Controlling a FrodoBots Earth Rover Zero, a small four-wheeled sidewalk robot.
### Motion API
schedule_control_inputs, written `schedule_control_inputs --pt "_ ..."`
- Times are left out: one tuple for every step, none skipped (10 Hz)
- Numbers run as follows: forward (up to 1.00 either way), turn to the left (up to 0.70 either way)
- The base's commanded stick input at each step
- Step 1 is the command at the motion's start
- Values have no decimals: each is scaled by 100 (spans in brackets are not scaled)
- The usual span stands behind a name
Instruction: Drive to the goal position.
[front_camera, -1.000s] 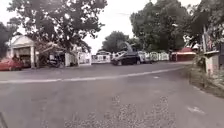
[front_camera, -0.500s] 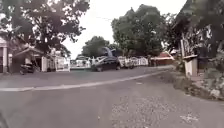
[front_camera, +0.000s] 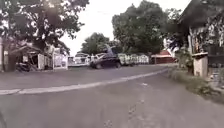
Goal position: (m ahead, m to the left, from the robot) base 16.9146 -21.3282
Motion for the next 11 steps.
schedule_control_inputs --pt "100 0" --pt "100 0" --pt "100 0" --pt "100 0" --pt "100 0" --pt "100 -22" --pt "100 -40" --pt "100 -25" --pt "100 -4" --pt "100 0" --pt "100 0"
